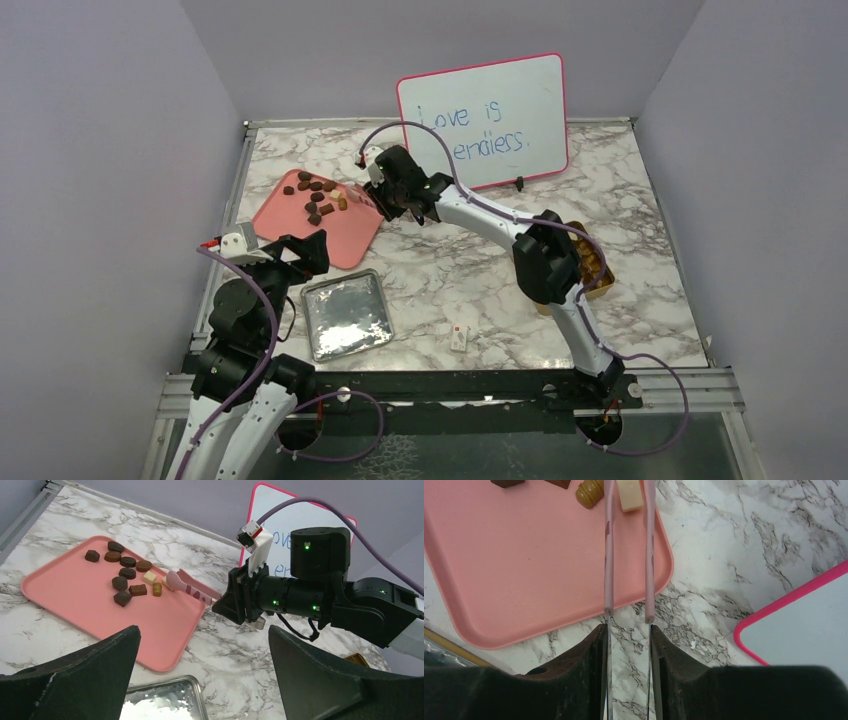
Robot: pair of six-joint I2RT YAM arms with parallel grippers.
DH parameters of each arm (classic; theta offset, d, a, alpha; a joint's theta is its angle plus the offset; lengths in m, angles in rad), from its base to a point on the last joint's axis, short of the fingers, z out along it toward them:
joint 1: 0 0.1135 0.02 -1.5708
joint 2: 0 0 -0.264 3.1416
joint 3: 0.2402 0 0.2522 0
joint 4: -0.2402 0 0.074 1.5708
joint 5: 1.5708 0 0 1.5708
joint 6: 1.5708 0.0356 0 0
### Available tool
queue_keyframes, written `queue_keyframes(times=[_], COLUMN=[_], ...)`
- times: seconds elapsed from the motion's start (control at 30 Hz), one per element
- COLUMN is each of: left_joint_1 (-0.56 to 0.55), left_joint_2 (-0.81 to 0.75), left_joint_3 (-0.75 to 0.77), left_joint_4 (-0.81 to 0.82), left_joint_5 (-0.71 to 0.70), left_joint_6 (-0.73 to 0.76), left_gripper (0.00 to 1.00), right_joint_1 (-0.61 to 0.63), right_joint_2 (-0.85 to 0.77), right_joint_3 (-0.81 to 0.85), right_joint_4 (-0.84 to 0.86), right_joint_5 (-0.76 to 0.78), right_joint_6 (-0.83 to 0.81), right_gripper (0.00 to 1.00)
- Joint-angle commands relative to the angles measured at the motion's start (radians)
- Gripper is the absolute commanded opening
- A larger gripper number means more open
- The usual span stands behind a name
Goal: Pack the chocolate
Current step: Pick up the fake chocolate from the plate.
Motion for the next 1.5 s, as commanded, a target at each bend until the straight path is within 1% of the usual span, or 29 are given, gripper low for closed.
queue_keyframes(times=[0.0,0.63,0.83,1.03,1.17,1.37,1.47], left_joint_1=[0.002,0.002,0.002,0.002,0.002,0.002,0.002], left_joint_2=[-0.008,-0.008,-0.007,-0.005,-0.006,-0.006,-0.005], left_joint_3=[0.000,0.001,0.001,-0.001,0.000,0.001,0.002], left_joint_4=[0.015,0.015,0.015,0.015,0.015,0.015,0.017], left_joint_5=[-0.020,-0.024,-0.023,-0.020,-0.023,-0.021,-0.025], left_joint_6=[0.002,0.004,0.004,0.002,0.002,0.001,0.002], left_gripper=[0.99,0.99,0.99,0.99,0.99,0.99,0.99], right_joint_1=[0.005,0.005,0.006,0.008,0.015,0.031,0.038], right_joint_2=[0.026,0.089,0.077,0.036,0.014,-0.028,-0.065], right_joint_3=[0.038,0.092,0.088,0.049,0.013,-0.036,-0.077], right_joint_4=[0.004,-0.015,-0.023,-0.016,-0.010,-0.011,0.001], right_joint_5=[0.015,-0.004,-0.015,-0.019,-0.030,0.011,0.006], right_joint_6=[-0.020,-0.018,-0.017,0.006,0.030,0.065,0.077], right_gripper=[0.37,0.38,0.32,0.27,0.26,0.22,0.22])
